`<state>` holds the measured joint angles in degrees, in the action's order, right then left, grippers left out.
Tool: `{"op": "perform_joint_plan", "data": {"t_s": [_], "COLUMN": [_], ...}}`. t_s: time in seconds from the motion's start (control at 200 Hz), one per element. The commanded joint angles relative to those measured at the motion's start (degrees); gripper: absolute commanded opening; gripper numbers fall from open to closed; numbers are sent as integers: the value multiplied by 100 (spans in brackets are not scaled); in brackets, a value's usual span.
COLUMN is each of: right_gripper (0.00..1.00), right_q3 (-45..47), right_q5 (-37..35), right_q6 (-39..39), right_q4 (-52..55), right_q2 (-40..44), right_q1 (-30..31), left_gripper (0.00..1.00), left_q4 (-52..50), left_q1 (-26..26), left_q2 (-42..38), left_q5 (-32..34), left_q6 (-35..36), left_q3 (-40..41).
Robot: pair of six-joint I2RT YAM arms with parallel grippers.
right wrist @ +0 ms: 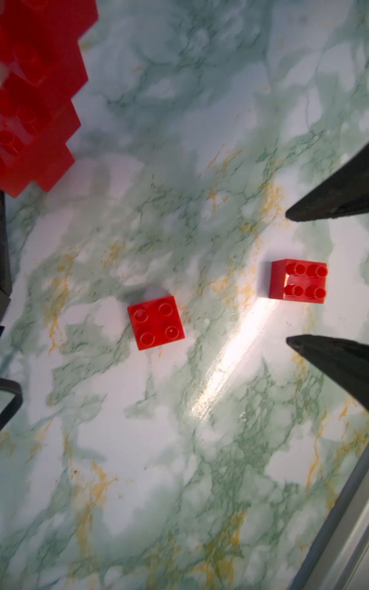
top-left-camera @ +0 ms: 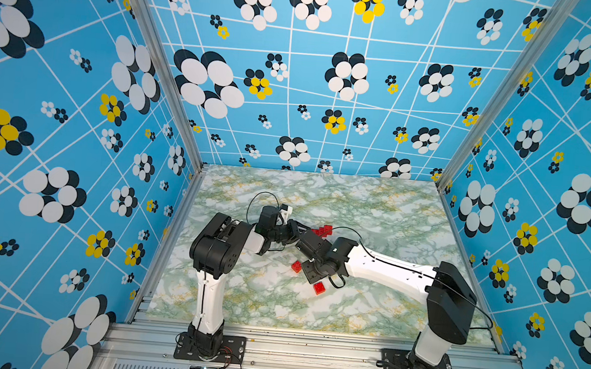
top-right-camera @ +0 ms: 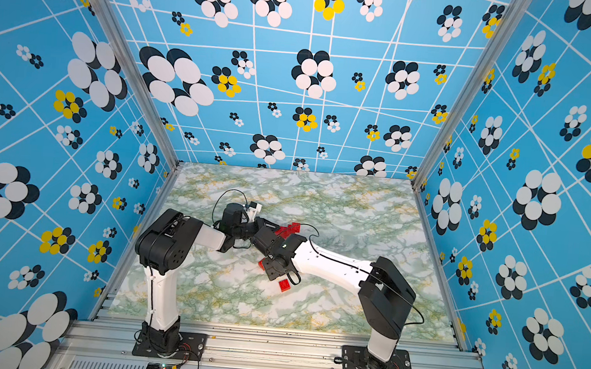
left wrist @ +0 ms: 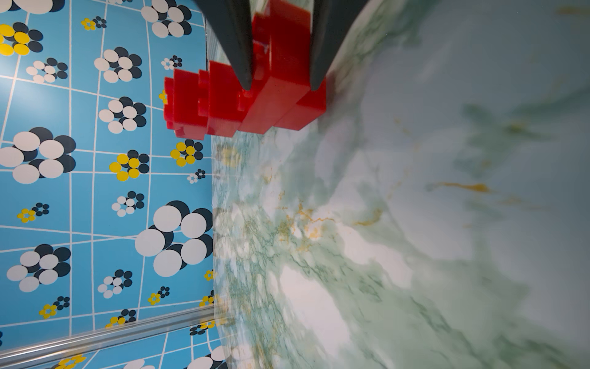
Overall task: Assemble the letter v with lego
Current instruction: Move the lego brick at the center of the board, then pick up the lego brick from the center of the board.
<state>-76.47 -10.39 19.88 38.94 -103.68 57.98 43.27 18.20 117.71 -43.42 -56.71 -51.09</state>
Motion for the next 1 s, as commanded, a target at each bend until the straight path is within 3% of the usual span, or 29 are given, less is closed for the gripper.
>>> {"op": "perform_joint_plan", "data": {"t_s": [0.0,0.38,0.82,0.994], "right_gripper": [55,54,54,48], "right_q3": [-256,-959,-1055,-1013], "right_q5": [301,332,561,556], "right_q6": [-493,-862,-853,-784], "right_q4": [-448,-370,-517,-633], "right_q2": [-365,-1214,-1547,-1541], "right_q1": [3,-31,-174,-173], "left_gripper": [0,0,0,0], "left_q4": [-190,-170,-161,-132], "left_q1": [-79,-71,-69,-55], "left_q2": [86,60,13,32], "left_q5": [-206,-194,-189,-183], "left_q6": [266,239,230,222], "left_q3": [-59,-6,-4,10]}}
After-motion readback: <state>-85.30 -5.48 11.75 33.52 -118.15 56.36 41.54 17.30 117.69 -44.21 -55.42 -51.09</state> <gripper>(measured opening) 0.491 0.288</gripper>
